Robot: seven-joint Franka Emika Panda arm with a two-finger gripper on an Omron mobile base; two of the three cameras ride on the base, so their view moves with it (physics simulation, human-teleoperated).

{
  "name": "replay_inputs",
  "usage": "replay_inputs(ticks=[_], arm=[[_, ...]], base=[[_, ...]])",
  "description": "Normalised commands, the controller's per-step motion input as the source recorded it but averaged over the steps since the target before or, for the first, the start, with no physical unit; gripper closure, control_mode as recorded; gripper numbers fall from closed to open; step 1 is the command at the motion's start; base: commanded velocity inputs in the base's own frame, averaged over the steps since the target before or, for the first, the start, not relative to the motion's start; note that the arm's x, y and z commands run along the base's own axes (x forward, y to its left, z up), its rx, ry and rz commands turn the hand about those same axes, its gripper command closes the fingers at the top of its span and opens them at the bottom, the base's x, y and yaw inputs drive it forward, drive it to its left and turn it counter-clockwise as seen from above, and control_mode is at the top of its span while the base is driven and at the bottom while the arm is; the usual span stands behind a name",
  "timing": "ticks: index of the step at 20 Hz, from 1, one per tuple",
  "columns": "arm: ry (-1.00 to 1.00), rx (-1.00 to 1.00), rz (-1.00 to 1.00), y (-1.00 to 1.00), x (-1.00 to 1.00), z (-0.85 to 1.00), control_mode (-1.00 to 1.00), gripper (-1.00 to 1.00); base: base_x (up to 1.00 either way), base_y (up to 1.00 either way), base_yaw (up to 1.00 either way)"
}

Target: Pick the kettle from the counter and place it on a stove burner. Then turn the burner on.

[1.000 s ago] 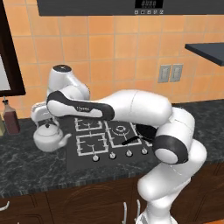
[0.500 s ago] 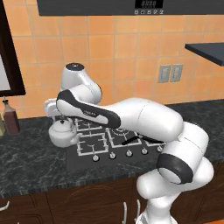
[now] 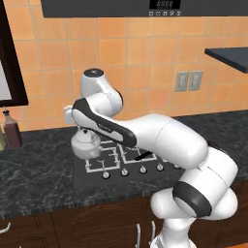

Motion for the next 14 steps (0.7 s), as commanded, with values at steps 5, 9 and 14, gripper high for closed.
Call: replay_inputs(ticks=[5,9,14], arm=[[0.05,-0.02,-0.28,-0.24,0.34,0.21,-1.00,1.00],[0.03,-0.01,-0.27,-0.27,0.39,0.03,-1.00,1.00],[0.00,0.00,-0.20,-0.35,0.25,-0.06,-1.00,1.00]], base=[[0.00,0.00,0.00],[0.00,0.00,0.00],[0.00,0.00,0.00]])
